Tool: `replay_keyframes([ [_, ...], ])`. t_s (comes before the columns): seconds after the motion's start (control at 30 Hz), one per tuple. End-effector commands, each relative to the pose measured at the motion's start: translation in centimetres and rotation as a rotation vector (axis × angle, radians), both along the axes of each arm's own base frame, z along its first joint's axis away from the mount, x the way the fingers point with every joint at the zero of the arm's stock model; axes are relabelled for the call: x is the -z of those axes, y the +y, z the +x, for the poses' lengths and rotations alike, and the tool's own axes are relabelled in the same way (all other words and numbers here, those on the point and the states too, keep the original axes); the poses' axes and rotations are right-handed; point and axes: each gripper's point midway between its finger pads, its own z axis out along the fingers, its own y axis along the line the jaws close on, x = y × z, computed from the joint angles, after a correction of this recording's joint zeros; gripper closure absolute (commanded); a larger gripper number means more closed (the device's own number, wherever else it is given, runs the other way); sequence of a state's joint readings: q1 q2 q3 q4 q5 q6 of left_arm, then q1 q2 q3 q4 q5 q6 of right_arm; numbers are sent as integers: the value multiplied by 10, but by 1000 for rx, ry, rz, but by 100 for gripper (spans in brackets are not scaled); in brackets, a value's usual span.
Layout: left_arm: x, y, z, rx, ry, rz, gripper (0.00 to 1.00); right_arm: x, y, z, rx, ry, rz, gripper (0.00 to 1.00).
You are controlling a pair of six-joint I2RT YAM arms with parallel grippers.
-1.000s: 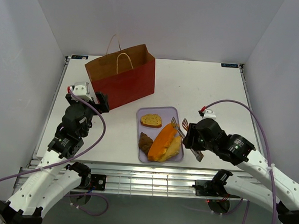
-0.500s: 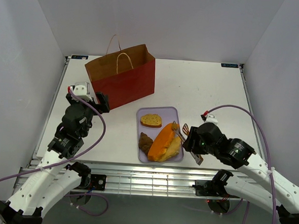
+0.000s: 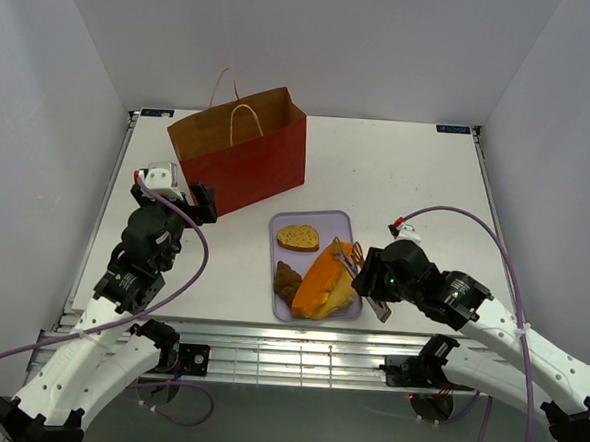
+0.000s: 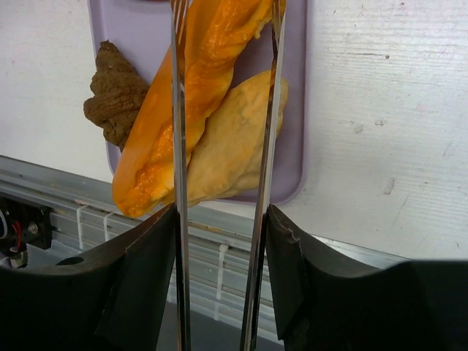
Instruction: Place the fake bread into the paper bag
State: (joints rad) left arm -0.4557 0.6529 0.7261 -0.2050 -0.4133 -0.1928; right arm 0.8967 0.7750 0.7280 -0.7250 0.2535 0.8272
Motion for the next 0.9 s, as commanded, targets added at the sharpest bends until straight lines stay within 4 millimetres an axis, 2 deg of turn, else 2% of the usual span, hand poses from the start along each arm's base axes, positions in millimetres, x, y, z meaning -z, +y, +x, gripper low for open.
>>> replay_keyframes([
  [0.0, -1, -5, -1, 25, -6, -10, 2, -9, 12, 8, 3, -31, 60, 46],
  [0.17, -1, -6, -1, 28, -7, -11, 2, -5, 19, 8, -23, -20, 62, 56],
  [0.3, -2, -5, -1, 26, -10, -12, 2, -5, 22, 10, -34, -17, 52, 71],
  [0.4, -1, -5, -1, 25, -7, -10, 2, -7, 23, 10, -37, -21, 59, 76],
  [0.63, -1, -7, -1, 34, -5, -13, 2, -29, 31, 17, -49, -62, 85, 88],
  [0.67, -1, -7, -1, 32, -4, -13, 2, -37, 32, 20, -55, -80, 94, 90],
  [0.87, 1, -6, -1, 25, 0, -9, 2, -67, 42, 28, -78, -129, 122, 92],
])
